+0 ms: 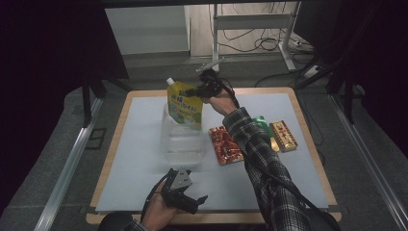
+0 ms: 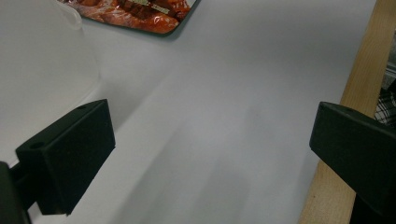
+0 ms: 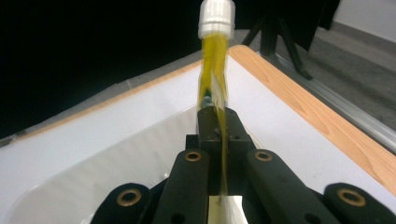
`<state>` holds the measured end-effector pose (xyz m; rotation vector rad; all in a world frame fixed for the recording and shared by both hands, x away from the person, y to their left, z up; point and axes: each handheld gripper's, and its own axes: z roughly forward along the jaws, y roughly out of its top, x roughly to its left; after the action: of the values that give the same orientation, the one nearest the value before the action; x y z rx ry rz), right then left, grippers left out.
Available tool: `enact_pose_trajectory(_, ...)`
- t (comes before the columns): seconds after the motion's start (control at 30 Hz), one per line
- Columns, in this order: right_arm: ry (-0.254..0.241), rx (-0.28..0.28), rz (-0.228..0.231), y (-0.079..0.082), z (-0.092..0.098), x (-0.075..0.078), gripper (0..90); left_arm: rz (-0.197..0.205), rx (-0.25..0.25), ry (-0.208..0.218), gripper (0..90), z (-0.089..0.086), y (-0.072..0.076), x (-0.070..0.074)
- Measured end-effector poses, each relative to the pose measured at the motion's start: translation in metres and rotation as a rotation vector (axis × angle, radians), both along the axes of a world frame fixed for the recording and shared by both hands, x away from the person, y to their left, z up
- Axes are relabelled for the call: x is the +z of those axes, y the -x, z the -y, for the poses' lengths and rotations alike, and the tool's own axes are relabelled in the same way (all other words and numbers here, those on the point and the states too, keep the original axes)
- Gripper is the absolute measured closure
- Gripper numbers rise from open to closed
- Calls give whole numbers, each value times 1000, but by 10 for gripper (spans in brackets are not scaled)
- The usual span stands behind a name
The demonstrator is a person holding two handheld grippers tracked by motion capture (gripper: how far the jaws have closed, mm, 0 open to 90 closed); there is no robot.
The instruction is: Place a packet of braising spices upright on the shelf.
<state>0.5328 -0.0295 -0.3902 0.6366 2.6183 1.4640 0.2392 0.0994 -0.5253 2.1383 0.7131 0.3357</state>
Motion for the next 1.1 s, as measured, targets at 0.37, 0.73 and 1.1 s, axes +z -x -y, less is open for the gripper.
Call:
enact_pose_trajectory(0.37, -31, -12, -32, 0, -2, -3, 879, -6, 1, -12, 0, 1, 0, -1)
enact_pose_trajectory(0.73, 19, -43, 48, 10, 1, 3, 561, 1, 15, -8, 3, 1, 0, 0)
enact_pose_trajectory(1.1, 80, -68, 73, 16, 10, 3, 303, -2, 21, -9, 6, 1, 0, 0)
